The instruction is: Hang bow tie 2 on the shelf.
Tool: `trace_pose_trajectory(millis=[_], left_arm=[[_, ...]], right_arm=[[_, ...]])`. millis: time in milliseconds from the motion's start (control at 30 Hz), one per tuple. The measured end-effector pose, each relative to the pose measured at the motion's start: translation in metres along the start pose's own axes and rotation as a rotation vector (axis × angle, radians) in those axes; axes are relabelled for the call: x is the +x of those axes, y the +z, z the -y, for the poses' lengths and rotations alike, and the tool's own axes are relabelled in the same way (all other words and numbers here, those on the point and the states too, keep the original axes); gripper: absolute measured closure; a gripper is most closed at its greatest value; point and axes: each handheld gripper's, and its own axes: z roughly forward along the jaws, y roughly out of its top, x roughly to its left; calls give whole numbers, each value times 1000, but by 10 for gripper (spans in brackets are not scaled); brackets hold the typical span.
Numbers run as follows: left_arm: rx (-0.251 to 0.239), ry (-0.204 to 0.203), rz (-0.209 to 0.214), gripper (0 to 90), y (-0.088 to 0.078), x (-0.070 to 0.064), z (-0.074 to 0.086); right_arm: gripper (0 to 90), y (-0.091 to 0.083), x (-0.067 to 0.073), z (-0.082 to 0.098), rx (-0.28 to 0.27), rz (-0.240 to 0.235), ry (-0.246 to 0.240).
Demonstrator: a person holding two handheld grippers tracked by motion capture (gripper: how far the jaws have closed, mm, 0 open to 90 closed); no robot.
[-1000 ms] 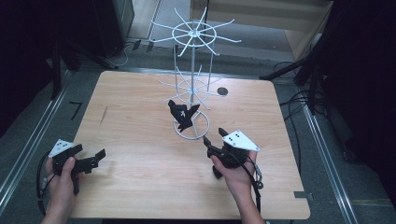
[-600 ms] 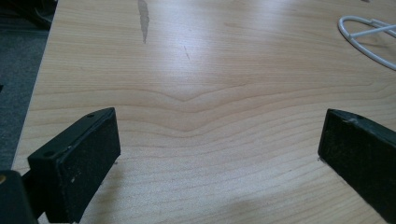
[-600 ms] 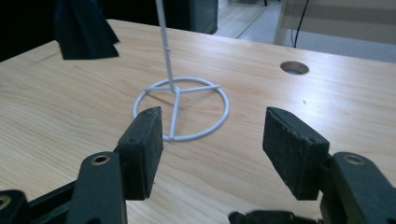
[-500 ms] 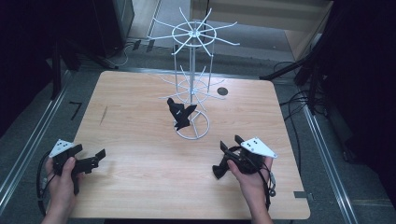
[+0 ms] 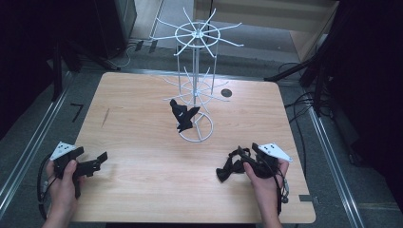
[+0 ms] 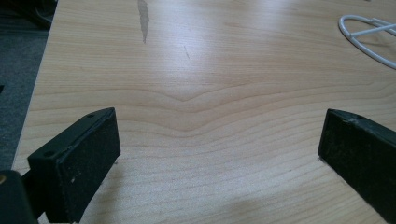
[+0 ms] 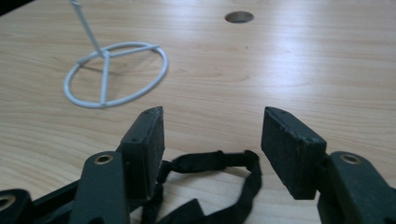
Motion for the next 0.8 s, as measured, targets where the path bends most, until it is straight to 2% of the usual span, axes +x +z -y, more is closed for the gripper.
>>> trace_pose_trajectory(millis=[100,267,333,433,567,667,800], left_arm=[[0,0,1,0,0,0,0],[1,-2,1,0,0,0,0],[1,-1,0,0,0,0,0],[3,-4,2,0,0,0,0],[2,-4,3,0,0,0,0],[2,-5,4,0,0,0,0],[3,-6,4,0,0,0,0]], right_arm=[[413,3,-8,3,29,30,41],[460,7,-18,8,88,60,82],[471,7,-18,9,92,61,83],[530,9,-19,11,116,55,96],[626,10,-19,13,146,55,84],[690,11,-20,16,178,84,78],[812,11,-24,18,205,92,83]])
